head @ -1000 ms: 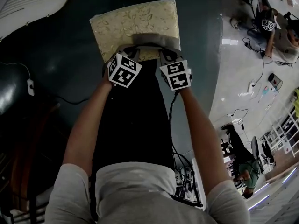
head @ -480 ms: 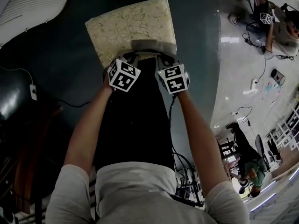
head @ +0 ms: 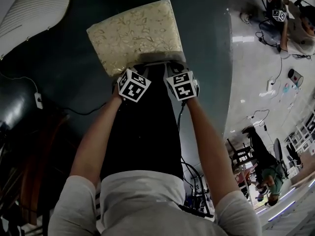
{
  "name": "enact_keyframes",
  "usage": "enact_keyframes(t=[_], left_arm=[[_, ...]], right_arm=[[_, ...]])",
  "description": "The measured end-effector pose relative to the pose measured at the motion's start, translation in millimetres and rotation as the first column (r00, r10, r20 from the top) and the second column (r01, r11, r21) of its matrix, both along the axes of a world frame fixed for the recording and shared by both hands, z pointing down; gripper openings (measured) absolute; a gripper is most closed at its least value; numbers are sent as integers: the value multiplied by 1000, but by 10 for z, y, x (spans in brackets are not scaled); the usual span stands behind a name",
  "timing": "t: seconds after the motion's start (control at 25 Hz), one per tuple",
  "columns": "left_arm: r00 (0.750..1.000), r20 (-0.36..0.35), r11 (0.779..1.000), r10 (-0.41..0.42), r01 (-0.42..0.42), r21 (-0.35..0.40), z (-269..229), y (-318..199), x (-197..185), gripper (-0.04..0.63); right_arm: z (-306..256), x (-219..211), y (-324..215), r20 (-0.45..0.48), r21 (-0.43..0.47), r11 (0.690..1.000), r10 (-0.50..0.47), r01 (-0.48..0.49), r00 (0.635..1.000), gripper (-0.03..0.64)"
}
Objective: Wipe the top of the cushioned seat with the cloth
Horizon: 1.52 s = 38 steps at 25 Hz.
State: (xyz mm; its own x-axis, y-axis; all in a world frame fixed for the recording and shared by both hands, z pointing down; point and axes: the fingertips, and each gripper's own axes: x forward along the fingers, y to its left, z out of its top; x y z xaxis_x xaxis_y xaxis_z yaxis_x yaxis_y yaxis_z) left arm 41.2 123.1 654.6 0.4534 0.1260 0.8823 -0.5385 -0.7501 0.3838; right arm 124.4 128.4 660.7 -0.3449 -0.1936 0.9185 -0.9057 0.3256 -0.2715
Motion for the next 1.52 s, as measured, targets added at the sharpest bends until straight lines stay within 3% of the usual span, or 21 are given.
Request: enact_keyframes(t=[0.16,0.68,0.96,1.52], left_arm=[[1000,1,1000,17,-17,-6,-33,-53,101,21],[992,17,992,122,-122,3,-47,-261,813,21],[992,25,992,123,-123,-14,-72,-403,880,21],[999,15,1000,30,-30,-8,-52,-991,855,21]], right_arm=[[-24,109,-45,-2,14,1000,5,-5,1000,18],[87,806,-203,-16,-8,986,165,-165,986,18],[115,857,-400,-19,-20,991,135,-135,991,18],[170,801,-1069,-10,-7,1000,9,-9,1000,18]])
